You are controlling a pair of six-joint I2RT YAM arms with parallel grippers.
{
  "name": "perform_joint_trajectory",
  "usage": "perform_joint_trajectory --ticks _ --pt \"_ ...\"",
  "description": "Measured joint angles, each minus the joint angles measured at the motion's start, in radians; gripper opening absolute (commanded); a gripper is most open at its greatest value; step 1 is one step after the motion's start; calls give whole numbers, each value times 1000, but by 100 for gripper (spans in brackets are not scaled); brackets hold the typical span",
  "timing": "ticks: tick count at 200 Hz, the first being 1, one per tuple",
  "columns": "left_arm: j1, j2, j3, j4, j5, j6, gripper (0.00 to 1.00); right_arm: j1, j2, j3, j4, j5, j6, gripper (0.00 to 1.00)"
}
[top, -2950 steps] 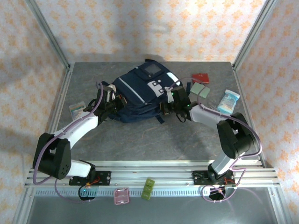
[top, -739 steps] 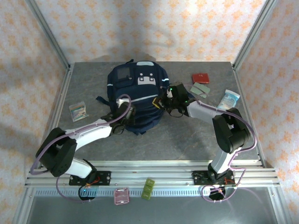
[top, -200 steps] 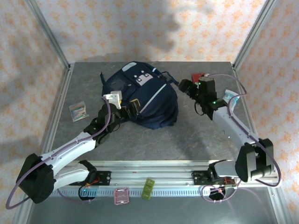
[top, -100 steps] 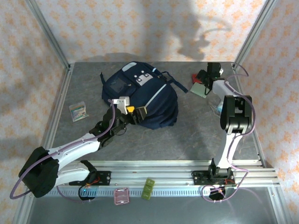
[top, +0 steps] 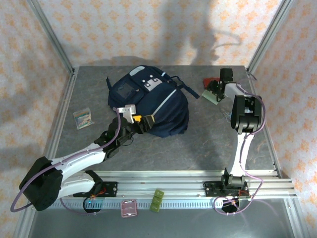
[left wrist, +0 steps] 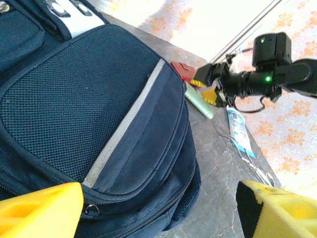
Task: Pack the student bag
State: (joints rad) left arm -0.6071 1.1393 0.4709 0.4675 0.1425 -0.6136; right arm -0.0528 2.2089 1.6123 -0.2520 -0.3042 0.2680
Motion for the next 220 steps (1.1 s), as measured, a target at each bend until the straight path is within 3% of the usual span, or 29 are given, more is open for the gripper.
perform_joint_trajectory --ticks 59,90,200,220 --pt "0 82 0 49 16 -27 81 74 -300 -354 -15 -92 52 65" --pt "0 98 0 61 35 -41 80 104 -422 -415 -12 -92 69 67" --pt "0 98 24 49 51 -43 77 85 -365 -501 40 -90 61 65" --pt "0 98 58 45 56 -40 77 82 -357 -519 62 -107 64 56"
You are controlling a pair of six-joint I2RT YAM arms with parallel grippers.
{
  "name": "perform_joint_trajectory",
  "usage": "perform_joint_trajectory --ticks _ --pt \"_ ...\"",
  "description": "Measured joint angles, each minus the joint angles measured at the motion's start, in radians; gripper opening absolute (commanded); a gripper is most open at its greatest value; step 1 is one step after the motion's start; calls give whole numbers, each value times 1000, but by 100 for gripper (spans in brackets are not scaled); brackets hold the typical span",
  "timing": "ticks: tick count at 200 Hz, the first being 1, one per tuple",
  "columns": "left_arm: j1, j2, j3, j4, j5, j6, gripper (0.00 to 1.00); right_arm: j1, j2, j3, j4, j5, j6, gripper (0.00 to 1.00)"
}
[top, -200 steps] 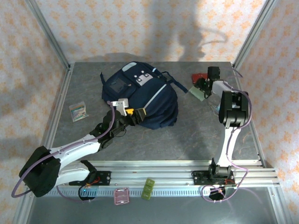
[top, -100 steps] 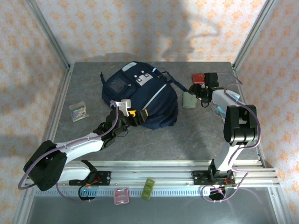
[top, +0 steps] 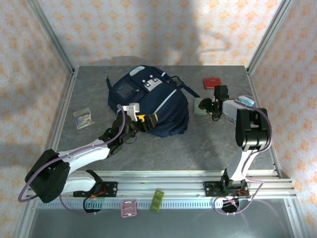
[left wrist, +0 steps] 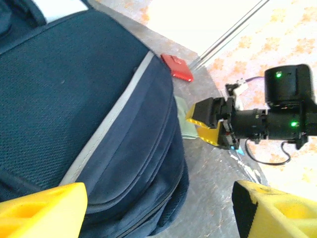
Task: Pack the student bag
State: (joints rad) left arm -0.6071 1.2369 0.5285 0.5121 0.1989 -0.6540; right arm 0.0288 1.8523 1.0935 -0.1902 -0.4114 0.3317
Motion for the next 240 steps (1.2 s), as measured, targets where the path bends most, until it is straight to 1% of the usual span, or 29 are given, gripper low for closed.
perform_joint_trajectory --ticks 14,29,38,44,52,78,106,128,166,188,211,240 --pt "0 0 18 0 3 0 77 -4 2 -11 21 -12 1 46" --pt "0 6 29 0 4 0 76 -11 2 -24 40 -16 4 26" --pt "0 15 35 0 5 0 76 -15 2 -34 48 -23 17 17" --pt "0 21 38 -1 5 0 76 -16 4 -39 57 -39 19 8" --pt "0 32 44 -7 7 0 75 -10 8 -43 68 -45 23 0" --pt "0 71 85 -45 8 8 74 0 8 -54 95 -84 35 0" --pt "0 117 175 -126 7 48 71 6 -9 -76 114 -91 46 0" --pt "0 161 269 -209 0 97 71 6 -82 -111 110 -97 64 0" --pt "0 211 385 -333 -29 172 71 5 -274 -133 109 -102 80 0" --pt "-7 251 452 -422 -74 225 73 5 -330 -145 117 -109 80 0" --pt "-29 317 554 -528 -135 291 74 5 -350 -185 116 -118 80 0" --pt "-56 389 644 -628 -201 370 80 3 -365 -219 101 -133 80 0"
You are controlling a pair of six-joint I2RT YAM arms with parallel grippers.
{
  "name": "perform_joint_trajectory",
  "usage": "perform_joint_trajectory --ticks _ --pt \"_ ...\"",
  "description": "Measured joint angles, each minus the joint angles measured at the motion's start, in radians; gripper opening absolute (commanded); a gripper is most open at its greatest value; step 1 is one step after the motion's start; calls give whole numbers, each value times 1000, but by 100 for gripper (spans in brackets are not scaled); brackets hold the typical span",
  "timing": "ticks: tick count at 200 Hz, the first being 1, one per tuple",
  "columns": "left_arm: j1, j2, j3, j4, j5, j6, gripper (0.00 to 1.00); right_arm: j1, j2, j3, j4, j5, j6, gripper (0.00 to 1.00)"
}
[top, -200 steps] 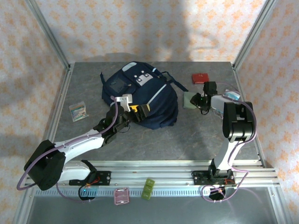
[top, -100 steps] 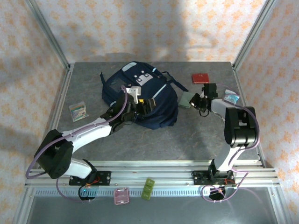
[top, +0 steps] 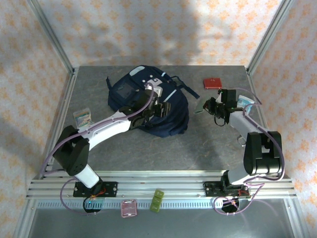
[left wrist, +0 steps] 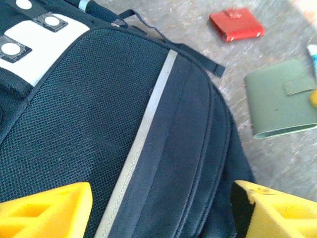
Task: Pack the student bag
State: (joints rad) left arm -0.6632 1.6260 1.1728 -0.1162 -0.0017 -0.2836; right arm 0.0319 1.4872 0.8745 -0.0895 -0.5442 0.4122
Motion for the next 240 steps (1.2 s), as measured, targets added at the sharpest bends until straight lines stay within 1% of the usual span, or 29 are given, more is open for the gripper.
perform_joint_trajectory --ticks 34,71,83,101,106,114,122,127,137,149,200,240 --pt "-39 95 79 -92 -101 106 85 -2 -68 -13 -11 -7 0 0" --pt "-97 211 164 -143 -185 195 86 -13 -123 -23 -11 -14 4 0" --pt "-109 241 190 -153 -203 212 84 -16 -132 -33 -11 -18 7 0" --pt "-116 280 227 -172 -247 232 76 -18 -140 -43 -15 -26 8 0" --pt "-116 291 237 -174 -262 235 71 -18 -143 -45 -16 -29 8 0" --pt "-116 306 249 -177 -285 241 57 -18 -148 -47 -17 -33 11 0" --pt "-116 317 257 -178 -303 247 39 -18 -153 -48 -17 -38 14 0" --pt "-115 323 259 -177 -308 251 30 -18 -158 -49 -17 -41 15 0" --pt "-115 329 261 -178 -317 257 14 -18 -168 -51 -16 -48 18 0" --pt "-117 331 262 -179 -317 265 0 -18 -180 -55 -17 -52 22 0" --pt "-104 324 267 -184 -314 285 0 -18 -233 -58 -16 -90 26 0" --pt "-80 232 286 -222 -290 286 0 -9 -304 -59 5 -177 49 0"
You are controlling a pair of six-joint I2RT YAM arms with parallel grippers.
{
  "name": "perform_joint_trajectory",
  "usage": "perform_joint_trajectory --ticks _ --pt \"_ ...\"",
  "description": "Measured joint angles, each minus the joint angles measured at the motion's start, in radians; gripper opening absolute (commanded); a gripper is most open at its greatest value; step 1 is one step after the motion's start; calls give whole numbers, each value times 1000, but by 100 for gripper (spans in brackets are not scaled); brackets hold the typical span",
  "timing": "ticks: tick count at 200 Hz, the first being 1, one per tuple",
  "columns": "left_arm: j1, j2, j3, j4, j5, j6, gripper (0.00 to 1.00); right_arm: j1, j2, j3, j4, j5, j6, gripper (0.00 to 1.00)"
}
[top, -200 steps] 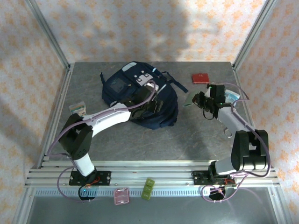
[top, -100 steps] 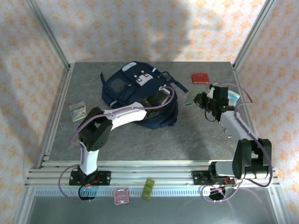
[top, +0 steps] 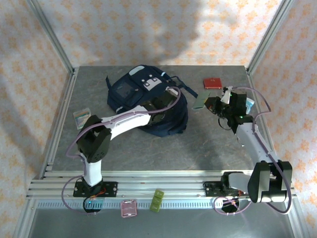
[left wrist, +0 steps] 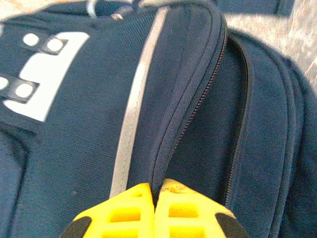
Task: Pack the student bag
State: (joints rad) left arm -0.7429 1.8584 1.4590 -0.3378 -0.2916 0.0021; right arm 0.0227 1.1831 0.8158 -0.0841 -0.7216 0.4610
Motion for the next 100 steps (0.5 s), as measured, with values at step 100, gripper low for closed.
perform_joint_trajectory --ticks 100 --pt "37 -72 85 -69 23 -5 0 270 7 -134 389 -132 216 0"
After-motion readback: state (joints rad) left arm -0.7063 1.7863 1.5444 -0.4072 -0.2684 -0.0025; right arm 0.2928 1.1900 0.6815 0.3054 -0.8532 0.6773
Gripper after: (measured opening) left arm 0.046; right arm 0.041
